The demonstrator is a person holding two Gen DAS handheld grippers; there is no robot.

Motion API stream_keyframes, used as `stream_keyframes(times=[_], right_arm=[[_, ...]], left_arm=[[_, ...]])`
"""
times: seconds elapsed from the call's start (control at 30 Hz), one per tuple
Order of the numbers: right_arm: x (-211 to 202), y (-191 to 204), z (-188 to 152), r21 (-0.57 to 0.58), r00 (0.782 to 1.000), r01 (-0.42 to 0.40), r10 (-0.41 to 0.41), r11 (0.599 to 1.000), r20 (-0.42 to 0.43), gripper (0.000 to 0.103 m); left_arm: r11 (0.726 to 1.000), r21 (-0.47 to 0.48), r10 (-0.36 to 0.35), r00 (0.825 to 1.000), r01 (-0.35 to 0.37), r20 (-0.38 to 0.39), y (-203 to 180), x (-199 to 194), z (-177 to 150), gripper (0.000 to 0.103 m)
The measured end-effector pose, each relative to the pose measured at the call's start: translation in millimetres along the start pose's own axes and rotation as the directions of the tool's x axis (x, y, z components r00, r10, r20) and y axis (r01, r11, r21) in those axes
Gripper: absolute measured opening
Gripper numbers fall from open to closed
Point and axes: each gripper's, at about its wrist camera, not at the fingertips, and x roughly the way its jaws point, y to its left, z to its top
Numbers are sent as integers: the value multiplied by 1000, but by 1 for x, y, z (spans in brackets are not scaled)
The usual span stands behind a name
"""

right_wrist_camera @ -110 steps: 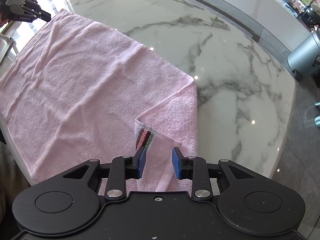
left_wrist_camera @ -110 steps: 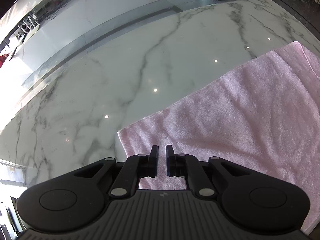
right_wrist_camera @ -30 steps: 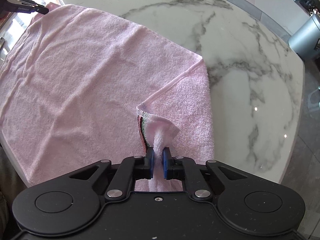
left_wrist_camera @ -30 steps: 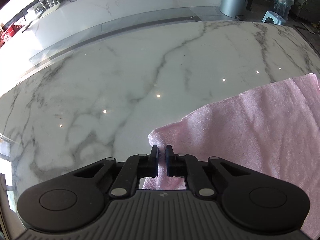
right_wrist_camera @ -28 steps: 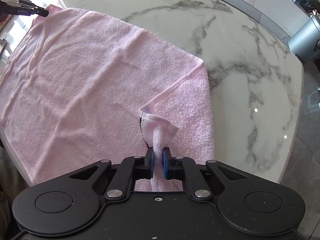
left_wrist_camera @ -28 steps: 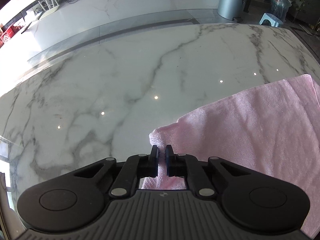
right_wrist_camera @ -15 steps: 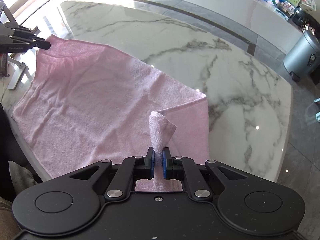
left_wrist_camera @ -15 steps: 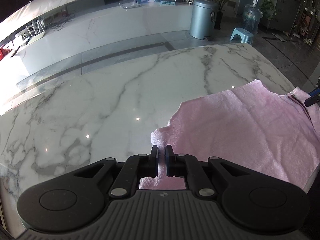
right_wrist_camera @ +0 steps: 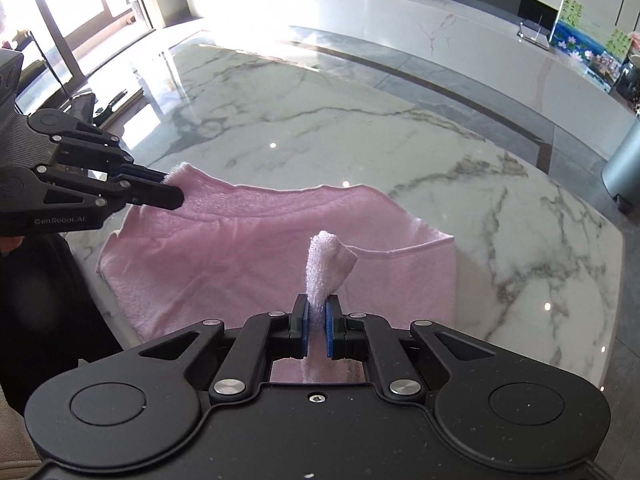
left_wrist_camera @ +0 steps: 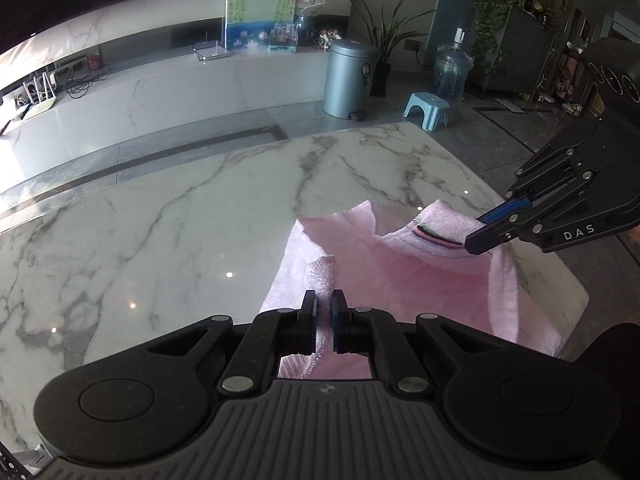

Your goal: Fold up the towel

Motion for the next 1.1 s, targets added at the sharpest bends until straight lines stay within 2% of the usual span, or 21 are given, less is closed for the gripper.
stream_keyframes(times=[0.37,0.7,0.93,1.0,1.07,1.1], right_arm=[[32,31,-24,-8,995,-91,91,996,-31,6],[71,55,-58,8,992,-112,112,994,-61,6],[92,56,-83,49,990,-112,116,992,-81,8],[94,55,-89,58,988,-128,133,990,-82,14],[93,54,-93,65,984,-150,155,987,-85,18],[91,54,-95,66,983,-158,163,985,-85,23]], left_arm=[[997,41,-73,997,73,0,-22,17,-42,5],[990,64,-120,990,125,-80,-38,44,-82,5],[983,46,-169,978,176,-124,-40,56,-103,6],[980,45,-188,973,196,-134,-40,57,-108,8],[974,51,-211,967,220,-142,-41,55,-112,19],[971,58,-222,964,233,-143,-42,52,-114,21]])
